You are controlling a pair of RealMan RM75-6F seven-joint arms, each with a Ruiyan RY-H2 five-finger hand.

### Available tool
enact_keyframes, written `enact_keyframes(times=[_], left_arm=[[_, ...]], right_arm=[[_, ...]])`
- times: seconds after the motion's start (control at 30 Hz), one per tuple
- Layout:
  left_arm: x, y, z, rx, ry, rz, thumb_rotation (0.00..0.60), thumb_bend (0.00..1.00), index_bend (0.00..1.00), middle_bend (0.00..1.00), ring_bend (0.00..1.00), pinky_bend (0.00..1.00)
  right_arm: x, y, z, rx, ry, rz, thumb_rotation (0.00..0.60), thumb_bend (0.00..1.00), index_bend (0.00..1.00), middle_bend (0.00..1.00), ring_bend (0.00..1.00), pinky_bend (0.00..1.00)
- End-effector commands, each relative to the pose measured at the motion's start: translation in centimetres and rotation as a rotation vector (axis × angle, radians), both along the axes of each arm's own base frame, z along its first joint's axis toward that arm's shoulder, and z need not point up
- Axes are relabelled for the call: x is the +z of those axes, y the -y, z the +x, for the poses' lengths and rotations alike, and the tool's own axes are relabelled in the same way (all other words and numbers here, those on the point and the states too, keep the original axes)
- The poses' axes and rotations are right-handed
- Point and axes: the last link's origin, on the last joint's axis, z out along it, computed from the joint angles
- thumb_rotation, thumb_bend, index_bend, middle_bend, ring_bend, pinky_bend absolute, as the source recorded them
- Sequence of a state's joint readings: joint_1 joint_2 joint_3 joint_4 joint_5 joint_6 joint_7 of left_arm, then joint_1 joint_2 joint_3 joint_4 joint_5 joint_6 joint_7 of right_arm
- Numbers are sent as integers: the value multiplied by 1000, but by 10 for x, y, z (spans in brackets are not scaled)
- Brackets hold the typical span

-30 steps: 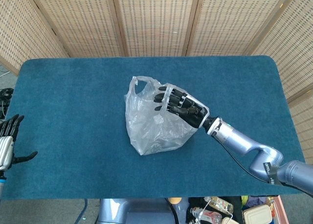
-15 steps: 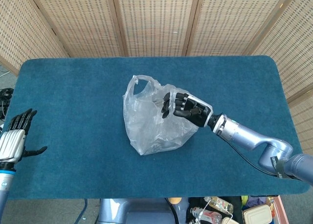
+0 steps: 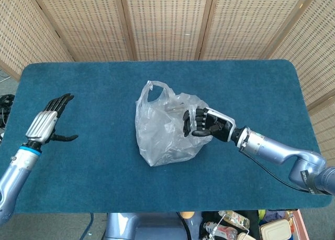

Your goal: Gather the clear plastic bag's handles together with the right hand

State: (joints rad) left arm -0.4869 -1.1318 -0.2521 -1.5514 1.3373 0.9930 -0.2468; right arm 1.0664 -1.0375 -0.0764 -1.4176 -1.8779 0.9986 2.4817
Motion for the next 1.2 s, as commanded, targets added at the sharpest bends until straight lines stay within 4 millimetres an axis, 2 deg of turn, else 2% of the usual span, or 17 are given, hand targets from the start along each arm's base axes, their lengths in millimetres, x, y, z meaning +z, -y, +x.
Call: enact_keyframes(times=[0.03,0.27,0.37,0.53,0.7,0.9,1.2], left_arm=[[-1,-25,21,-35,58,7,600,110,0,0,0,0],[-11,-63,61,-47,193,-15,600,176,0,0,0,0],[-21,-82,75,-87,150,8,600,209,7,0,0,0],[-47,-108,97,-116,88,18,600,255,79,0,0,1],[-72,-128,119,-150,8,51,600,294,135,0,0,14],[-106,-137,143,-202,-84,46,600,302,194,0,0,20],[-132,-139,154,-272,-168,100,600,302,194,0,0,28]], right_arm=[[4,-4,-2,29,-16,5,600,8,445,581,459,421],[8,-8,-3,65,-32,10,600,9,447,581,459,421],[9,-8,-3,72,-40,8,600,10,446,581,459,421],[13,-7,-1,79,-42,3,600,10,446,581,459,421],[16,-7,2,91,-39,1,600,15,447,581,460,421],[18,-4,3,85,-38,-1,600,20,447,582,459,421],[19,1,4,75,-39,-7,600,21,447,582,460,421]])
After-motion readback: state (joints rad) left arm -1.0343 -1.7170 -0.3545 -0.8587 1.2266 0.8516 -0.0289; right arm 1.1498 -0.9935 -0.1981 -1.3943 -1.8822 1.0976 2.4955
